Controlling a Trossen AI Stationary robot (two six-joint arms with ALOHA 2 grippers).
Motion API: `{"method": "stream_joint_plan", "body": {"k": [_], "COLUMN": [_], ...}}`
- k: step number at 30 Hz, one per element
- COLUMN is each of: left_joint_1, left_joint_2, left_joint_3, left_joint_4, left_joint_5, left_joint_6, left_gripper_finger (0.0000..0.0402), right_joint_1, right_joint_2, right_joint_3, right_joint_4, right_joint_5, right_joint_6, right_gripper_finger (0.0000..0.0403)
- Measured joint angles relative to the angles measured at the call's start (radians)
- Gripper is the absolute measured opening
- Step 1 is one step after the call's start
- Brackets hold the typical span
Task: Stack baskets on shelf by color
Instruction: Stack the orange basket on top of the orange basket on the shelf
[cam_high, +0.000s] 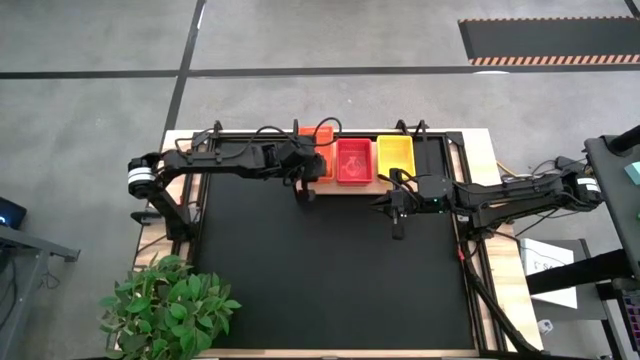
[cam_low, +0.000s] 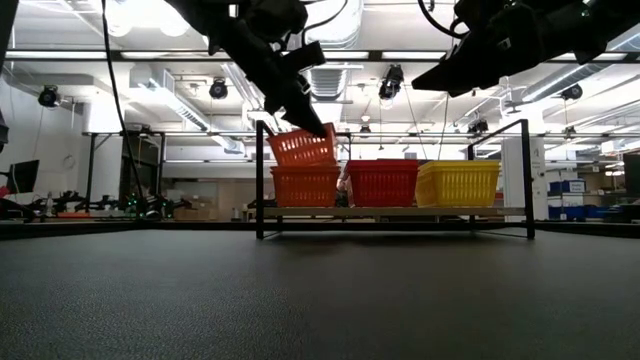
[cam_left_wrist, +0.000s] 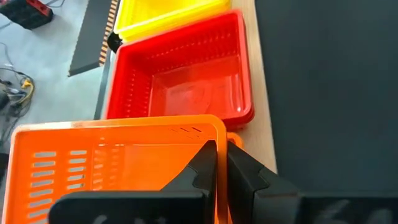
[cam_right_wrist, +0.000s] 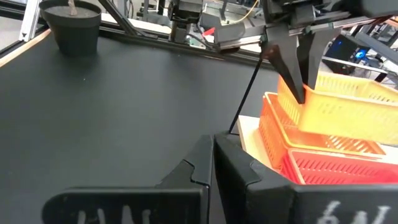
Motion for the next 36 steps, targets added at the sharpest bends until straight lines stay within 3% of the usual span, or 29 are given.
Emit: {"method": "stream_joint_plan", "body": {"k": [13, 25, 31, 36], "left_joint_1": [0.000, 0.000, -0.002, -0.017], "left_joint_2": [0.000, -0.003, -0.045, -0.049], "left_joint_3": [-0.003, -0.002, -0.001, -0.001], "left_joint_4": [0.013, 0.014, 0.030, 0.075], "left_joint_5": [0.021, 0.021, 0.025, 0.113], "left_joint_6": [-0.061, -0.051, -0.044, -0.053], "left_gripper_finger": [0.0006, 0.0107, 0.0120, 0.0121], "right_joint_1": [0.000, 0.000, 0.000, 0.000], "right_joint_2": [0.000, 0.000, 0.000, 0.000], "right_joint_3": [0.000, -0.014, -0.017, -0.017], "right_joint_4": [0.000, -0.002, 0.000, 0.002], "right_joint_5": [0.000, 0.001, 0.001, 0.001], "right_joint_6": [0.002, -0.014, -0.016, -0.017], "right_gripper_finger": [0.0009, 0.0009, 0.0009, 0.0009]}}
